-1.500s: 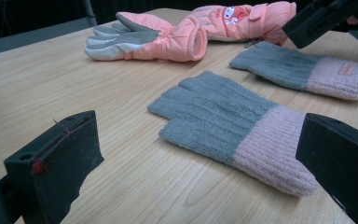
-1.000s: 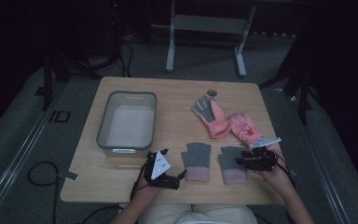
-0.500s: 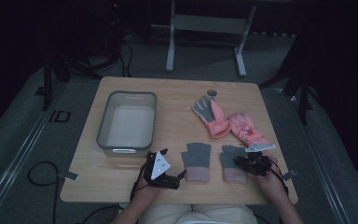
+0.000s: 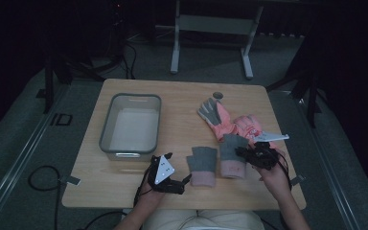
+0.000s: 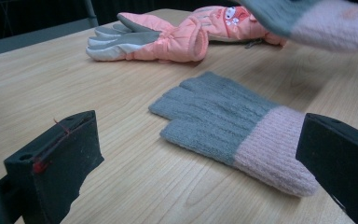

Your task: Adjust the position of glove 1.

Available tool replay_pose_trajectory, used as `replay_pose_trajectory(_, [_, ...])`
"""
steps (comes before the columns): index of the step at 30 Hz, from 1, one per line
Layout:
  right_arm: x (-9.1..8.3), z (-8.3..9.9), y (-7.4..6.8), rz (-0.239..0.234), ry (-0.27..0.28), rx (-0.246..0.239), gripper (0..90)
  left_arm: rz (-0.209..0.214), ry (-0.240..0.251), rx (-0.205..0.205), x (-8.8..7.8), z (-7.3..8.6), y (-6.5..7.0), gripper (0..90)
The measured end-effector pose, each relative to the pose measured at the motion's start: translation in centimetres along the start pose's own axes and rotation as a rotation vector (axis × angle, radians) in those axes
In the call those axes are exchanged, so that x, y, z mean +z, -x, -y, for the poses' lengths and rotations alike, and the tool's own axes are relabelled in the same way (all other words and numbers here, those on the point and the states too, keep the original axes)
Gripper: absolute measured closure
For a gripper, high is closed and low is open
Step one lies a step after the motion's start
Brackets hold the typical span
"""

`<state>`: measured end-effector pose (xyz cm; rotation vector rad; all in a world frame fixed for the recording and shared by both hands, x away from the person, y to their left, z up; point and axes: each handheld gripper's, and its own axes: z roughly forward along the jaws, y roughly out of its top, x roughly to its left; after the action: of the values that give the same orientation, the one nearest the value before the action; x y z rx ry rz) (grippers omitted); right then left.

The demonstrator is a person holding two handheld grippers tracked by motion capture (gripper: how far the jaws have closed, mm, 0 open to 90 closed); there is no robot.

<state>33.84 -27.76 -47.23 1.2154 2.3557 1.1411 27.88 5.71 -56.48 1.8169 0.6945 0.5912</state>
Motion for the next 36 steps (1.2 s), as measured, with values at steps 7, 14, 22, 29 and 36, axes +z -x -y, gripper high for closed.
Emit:
replay_pose_trajectory(7, [2.9,-1.3,-2.8,-0.054,-0.015,-0.004,84.8,0.0,0.006,-0.006,-0.1,0.0,-0.1,0.0])
replay_pose_trajectory(14, [6.3,-1.0,-5.2,-0.102,-0.071,-0.012,84.7,0.002,0.006,-0.004,-0.1,0.0,-0.1,0.0])
replay_pose_trajectory(22, [8.1,-0.3,-5.4,-0.116,-0.122,-0.007,84.6,0.005,0.004,-0.005,-0.1,0.0,-0.1,0.0])
replay_pose_trajectory(29, [9.0,-0.1,-5.1,-0.129,-0.145,-0.001,84.1,0.005,0.001,-0.006,0.0,0.0,-0.1,0.0])
replay_pose_trajectory(36, [9.5,0.5,-5.0,-0.135,-0.153,0.014,81.6,0.007,0.0,-0.008,0.0,0.0,-0.1,0.0])
